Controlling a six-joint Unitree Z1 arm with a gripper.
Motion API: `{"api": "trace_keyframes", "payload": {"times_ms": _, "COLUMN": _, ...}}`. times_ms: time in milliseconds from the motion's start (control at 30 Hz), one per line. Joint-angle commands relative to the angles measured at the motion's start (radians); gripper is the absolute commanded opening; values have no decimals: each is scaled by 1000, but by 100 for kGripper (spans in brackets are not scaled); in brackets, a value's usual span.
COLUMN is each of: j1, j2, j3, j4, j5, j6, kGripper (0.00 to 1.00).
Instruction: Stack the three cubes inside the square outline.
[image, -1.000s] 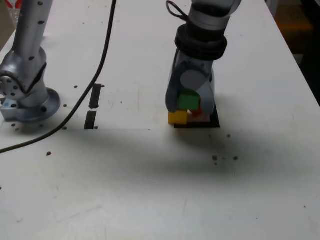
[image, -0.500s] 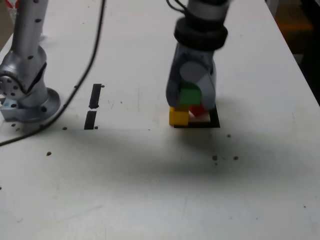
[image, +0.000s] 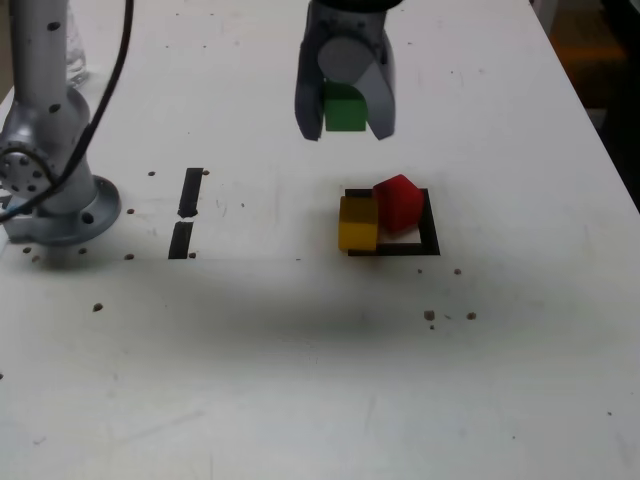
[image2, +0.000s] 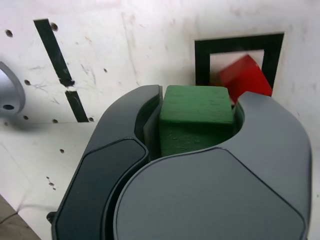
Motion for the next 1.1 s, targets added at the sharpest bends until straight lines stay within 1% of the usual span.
{"api": "trace_keyframes", "payload": {"times_ms": 0, "j1": 15, "j2": -3, "j3": 9, "j4": -10, "j5": 3, "j6": 5, "kGripper": 13}}
{"api": "trace_keyframes", "payload": {"times_ms": 267, "j1": 106, "j2": 49, "j3": 45, "j4": -97, "j5": 19, "j6": 25, "kGripper": 15}}
{"api": "trace_keyframes", "payload": {"times_ms": 533, "j1": 193, "j2": 117, "j3": 56, "j4": -149, "j5": 17, "j6": 83, "kGripper": 18}}
{"api": "trace_keyframes", "payload": {"times_ms": 600, "j1": 219, "j2": 133, "j3": 66, "j4": -161, "j5": 17, "j6": 102, "kGripper": 21}}
{"api": "trace_keyframes", "payload": {"times_ms": 667, "j1": 234, "j2": 139, "j3": 73, "j4": -166, "j5": 15, "j6": 115, "kGripper": 27}}
{"api": "trace_keyframes", "payload": {"times_ms": 800, "j1": 248, "j2": 149, "j3": 84, "j4": -171, "j5": 2, "j6": 148, "kGripper": 52}}
{"api": "trace_keyframes", "payload": {"times_ms": 833, "j1": 249, "j2": 150, "j3": 88, "j4": -173, "j5": -1, "j6": 156, "kGripper": 61}}
{"api": "trace_keyframes", "payload": {"times_ms": 900, "j1": 249, "j2": 151, "j3": 95, "j4": -177, "j5": -2, "j6": 165, "kGripper": 72}}
{"api": "trace_keyframes", "payload": {"times_ms": 1000, "j1": 249, "j2": 149, "j3": 104, "j4": -181, "j5": -5, "j6": 168, "kGripper": 78}}
{"api": "trace_keyframes", "payload": {"times_ms": 1067, "j1": 249, "j2": 148, "j3": 110, "j4": -184, "j5": -6, "j6": 169, "kGripper": 79}}
